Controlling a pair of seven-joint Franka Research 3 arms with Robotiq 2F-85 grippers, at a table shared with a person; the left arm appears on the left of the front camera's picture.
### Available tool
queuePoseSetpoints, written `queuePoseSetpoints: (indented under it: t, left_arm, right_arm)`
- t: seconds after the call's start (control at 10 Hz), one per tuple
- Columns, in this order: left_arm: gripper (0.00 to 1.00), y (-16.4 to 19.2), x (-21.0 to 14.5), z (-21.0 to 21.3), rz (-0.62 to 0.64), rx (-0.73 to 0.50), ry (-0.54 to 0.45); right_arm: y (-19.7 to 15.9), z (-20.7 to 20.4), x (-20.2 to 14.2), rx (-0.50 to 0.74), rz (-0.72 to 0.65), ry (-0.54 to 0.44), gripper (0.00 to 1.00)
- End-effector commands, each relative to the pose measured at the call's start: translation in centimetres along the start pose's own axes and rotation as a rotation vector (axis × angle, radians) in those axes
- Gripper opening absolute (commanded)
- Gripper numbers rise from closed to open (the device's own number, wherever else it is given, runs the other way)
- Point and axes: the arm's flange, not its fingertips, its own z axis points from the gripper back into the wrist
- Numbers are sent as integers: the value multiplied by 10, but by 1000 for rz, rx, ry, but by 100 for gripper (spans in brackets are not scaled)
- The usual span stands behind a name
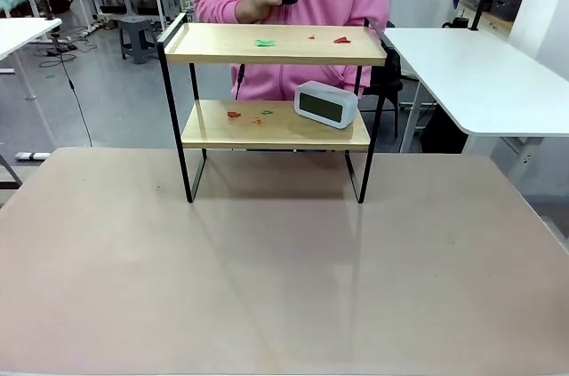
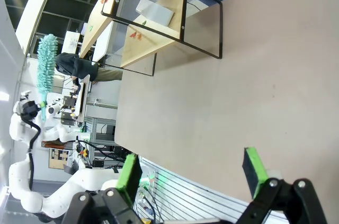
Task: Clean the shelf.
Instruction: Clean the specific tier of the Shelf with the Duster once objects are removed.
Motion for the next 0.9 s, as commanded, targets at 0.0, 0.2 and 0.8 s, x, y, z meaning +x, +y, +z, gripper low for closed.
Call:
queuePoseSetpoints:
  t: [0.0, 0.2, 0.8]
  left_arm:
    - [12, -29, 29, -37, -88, -32, 84]
    - [12, -72, 42, -86, -162, -97, 177]
    - [12, -41, 30, -45, -102, -32, 99]
  right_arm:
    - [0, 1, 2, 27, 25, -14, 100]
    - [0, 1, 2, 27, 25, -14, 100]
    - [0, 1, 2, 27, 25, -14, 100]
